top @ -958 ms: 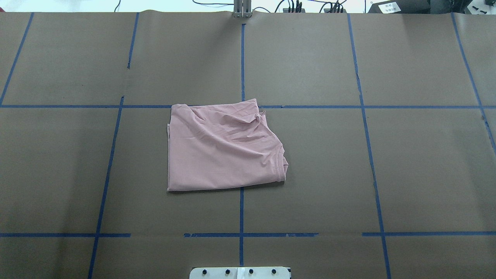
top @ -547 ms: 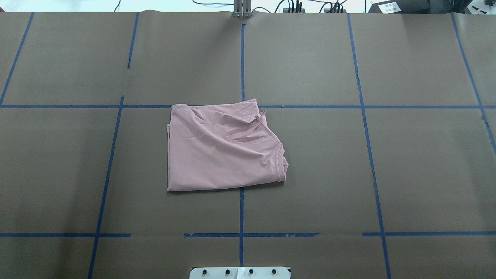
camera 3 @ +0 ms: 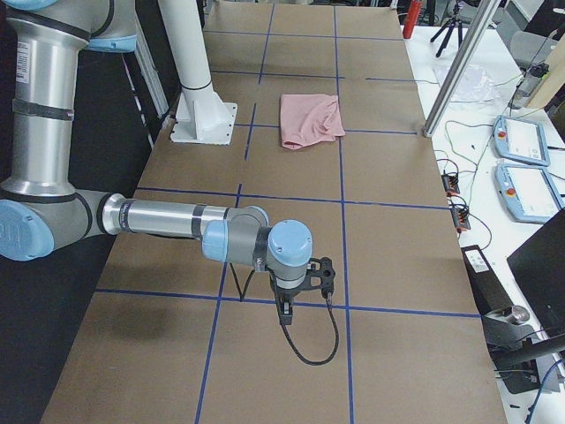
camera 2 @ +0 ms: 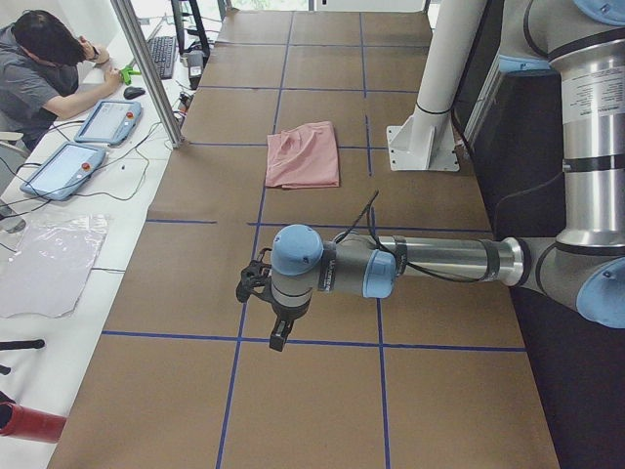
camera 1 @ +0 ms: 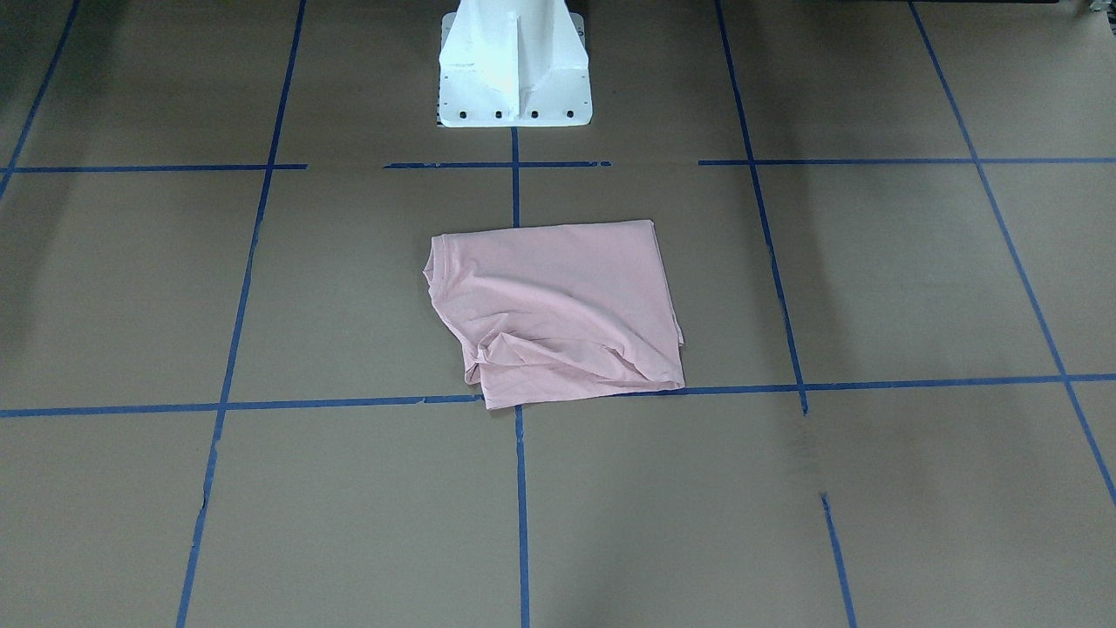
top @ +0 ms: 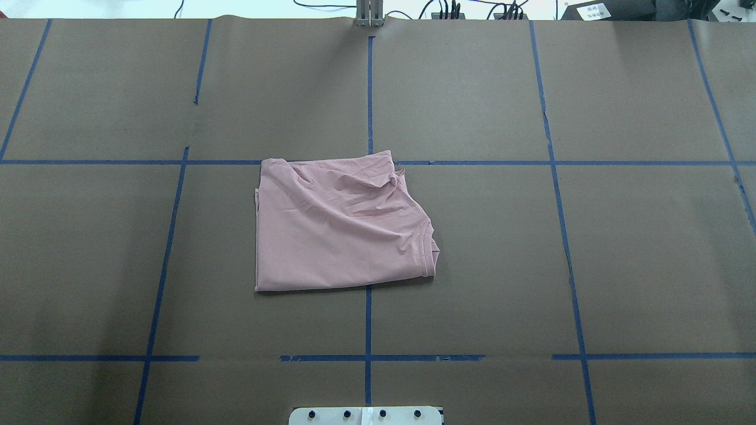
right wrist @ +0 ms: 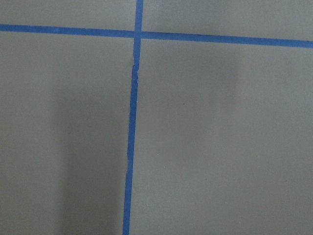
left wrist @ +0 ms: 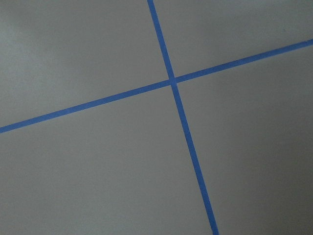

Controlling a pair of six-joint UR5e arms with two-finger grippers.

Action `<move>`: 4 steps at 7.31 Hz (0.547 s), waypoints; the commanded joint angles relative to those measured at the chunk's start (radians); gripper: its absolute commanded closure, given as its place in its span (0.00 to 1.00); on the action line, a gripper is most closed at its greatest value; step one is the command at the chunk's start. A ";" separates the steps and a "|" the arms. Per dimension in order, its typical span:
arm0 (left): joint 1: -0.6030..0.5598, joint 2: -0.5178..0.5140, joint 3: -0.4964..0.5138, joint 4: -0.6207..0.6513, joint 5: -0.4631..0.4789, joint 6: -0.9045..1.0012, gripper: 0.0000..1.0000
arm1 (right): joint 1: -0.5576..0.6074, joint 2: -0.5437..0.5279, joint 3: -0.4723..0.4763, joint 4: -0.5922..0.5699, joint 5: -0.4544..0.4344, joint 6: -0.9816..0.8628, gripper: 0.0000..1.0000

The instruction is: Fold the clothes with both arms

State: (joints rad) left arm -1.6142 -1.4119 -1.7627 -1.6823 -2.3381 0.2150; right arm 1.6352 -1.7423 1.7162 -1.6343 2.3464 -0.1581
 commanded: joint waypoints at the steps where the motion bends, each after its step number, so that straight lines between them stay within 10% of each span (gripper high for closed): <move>1: 0.000 0.001 -0.004 0.001 0.003 0.000 0.00 | 0.000 0.001 -0.001 0.001 0.001 -0.001 0.00; 4: 0.000 0.004 -0.004 0.007 0.005 0.000 0.00 | 0.000 0.001 -0.001 0.001 0.001 0.000 0.00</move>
State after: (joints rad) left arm -1.6138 -1.4098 -1.7670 -1.6766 -2.3335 0.2148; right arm 1.6352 -1.7411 1.7150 -1.6337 2.3470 -0.1582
